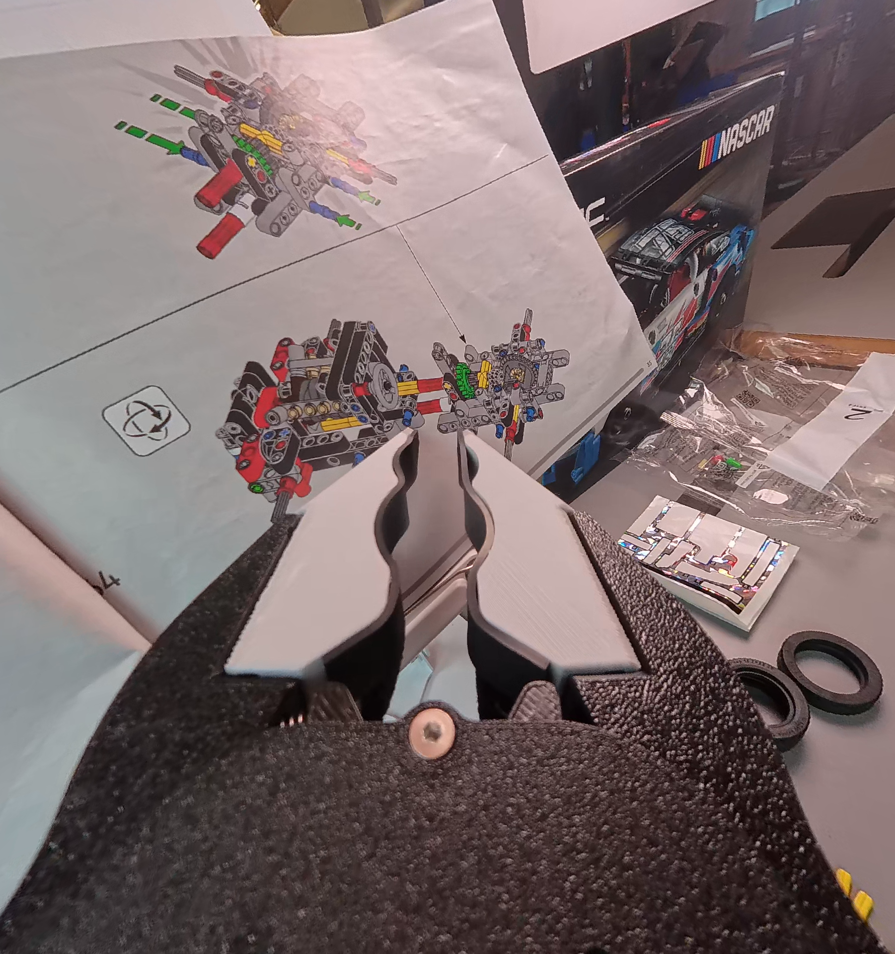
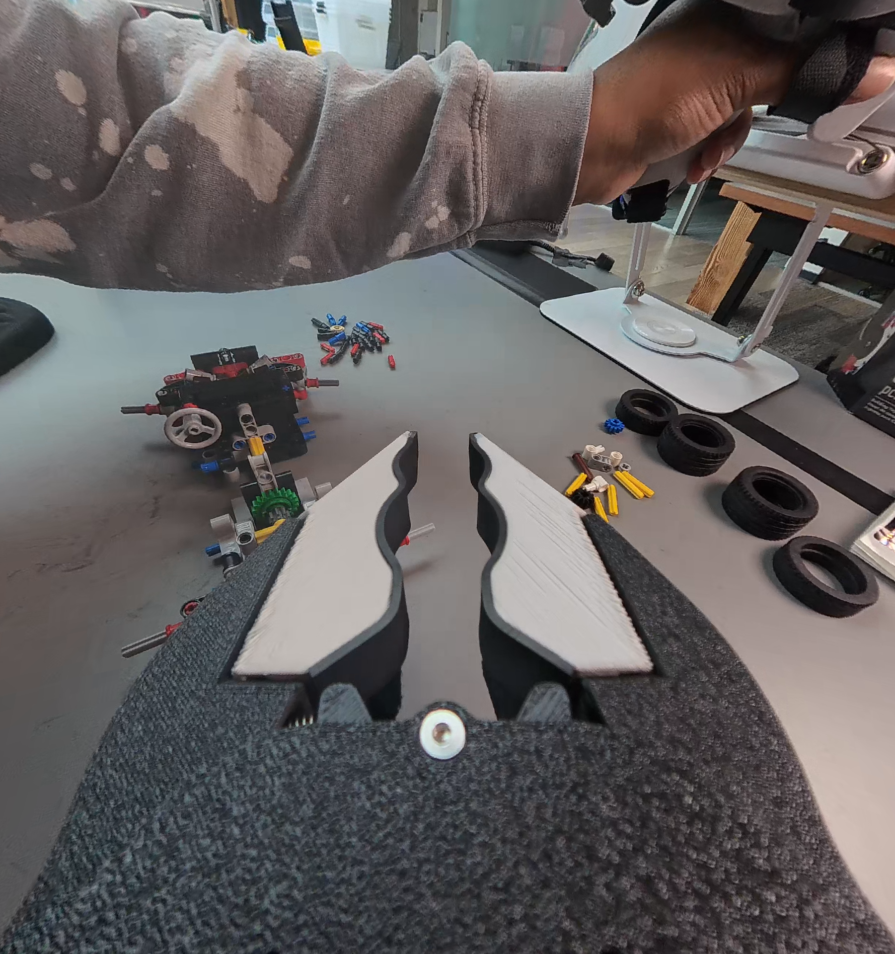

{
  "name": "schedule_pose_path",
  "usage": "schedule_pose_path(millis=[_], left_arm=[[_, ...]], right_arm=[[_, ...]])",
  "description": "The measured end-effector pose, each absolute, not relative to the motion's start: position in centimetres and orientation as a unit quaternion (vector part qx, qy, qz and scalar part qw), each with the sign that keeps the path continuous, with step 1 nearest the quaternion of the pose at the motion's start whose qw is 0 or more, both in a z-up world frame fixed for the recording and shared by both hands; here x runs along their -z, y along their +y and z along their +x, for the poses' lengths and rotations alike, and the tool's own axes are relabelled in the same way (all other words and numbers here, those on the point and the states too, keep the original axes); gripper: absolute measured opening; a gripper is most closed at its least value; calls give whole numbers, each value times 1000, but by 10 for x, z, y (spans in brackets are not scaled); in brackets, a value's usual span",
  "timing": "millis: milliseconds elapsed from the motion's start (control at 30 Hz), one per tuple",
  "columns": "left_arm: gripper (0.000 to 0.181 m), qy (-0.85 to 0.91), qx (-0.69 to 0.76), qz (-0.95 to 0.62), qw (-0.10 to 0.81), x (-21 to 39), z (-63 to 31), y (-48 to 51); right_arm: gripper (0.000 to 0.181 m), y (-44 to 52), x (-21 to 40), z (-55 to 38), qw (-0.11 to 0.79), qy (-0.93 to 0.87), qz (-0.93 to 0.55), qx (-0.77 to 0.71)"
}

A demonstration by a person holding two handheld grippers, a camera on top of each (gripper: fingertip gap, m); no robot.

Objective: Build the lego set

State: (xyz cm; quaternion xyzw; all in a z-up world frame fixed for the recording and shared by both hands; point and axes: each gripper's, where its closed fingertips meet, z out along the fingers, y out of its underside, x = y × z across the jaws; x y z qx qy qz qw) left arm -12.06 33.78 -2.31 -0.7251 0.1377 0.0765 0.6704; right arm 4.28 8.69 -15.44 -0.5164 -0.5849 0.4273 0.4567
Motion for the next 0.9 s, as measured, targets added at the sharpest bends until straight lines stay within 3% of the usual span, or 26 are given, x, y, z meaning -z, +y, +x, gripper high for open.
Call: schedule_pose_path(millis=[900], left_arm=[[13, 164, -31, -722, 671, 17, -111, 303]], right_arm=[[19, 87, 155, 44, 458, -586, -515, -427]])
